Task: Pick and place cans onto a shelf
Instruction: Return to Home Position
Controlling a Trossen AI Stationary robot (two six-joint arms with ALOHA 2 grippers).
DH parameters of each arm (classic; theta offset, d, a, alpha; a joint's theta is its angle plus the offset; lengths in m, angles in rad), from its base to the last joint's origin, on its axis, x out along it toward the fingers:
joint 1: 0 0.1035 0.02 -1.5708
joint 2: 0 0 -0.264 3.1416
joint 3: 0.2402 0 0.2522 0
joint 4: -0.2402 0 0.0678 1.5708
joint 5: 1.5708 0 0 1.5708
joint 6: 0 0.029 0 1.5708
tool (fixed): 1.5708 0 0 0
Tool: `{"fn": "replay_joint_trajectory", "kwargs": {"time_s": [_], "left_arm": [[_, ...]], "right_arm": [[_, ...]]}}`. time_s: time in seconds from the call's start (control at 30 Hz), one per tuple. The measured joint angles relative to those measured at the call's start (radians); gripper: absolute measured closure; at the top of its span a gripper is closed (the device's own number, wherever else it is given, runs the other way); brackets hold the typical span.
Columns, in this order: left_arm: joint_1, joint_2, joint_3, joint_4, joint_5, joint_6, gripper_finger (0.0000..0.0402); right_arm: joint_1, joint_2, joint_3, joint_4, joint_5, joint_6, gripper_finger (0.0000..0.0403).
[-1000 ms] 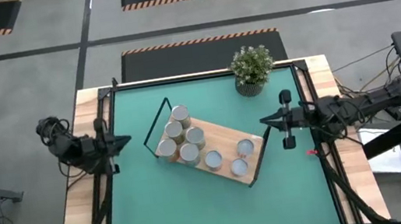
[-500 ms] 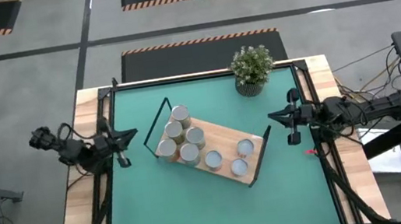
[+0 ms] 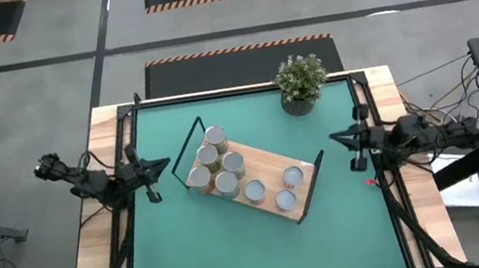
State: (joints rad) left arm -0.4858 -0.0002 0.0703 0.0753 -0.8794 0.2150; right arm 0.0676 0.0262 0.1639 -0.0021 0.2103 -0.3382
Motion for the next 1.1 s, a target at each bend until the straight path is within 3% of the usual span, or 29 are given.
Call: {"fn": "replay_joint_trajectory", "kwargs": {"time_s": [0.27,0.47,0.73,1.1], "left_arm": [[0.0,0.0,-0.047,0.002,0.006,-0.055,0.0402],[0.0,0.002,-0.057,0.003,0.007,-0.117,0.0402],[0.002,0.003,-0.033,0.002,-0.004,-0.081,0.0402],[0.002,0.005,-0.033,-0.003,-0.002,-0.071,0.0402]], "right_arm": [[-0.01,-0.026,-0.151,0.11,-0.002,-0.023,0.0394],[-0.009,-0.011,-0.151,0.146,-0.109,0.032,0.0394],[-0.009,0.004,-0.15,0.134,0.032,0.103,0.0394],[-0.009,0.018,-0.15,0.134,0.034,0.103,0.0394]]}}
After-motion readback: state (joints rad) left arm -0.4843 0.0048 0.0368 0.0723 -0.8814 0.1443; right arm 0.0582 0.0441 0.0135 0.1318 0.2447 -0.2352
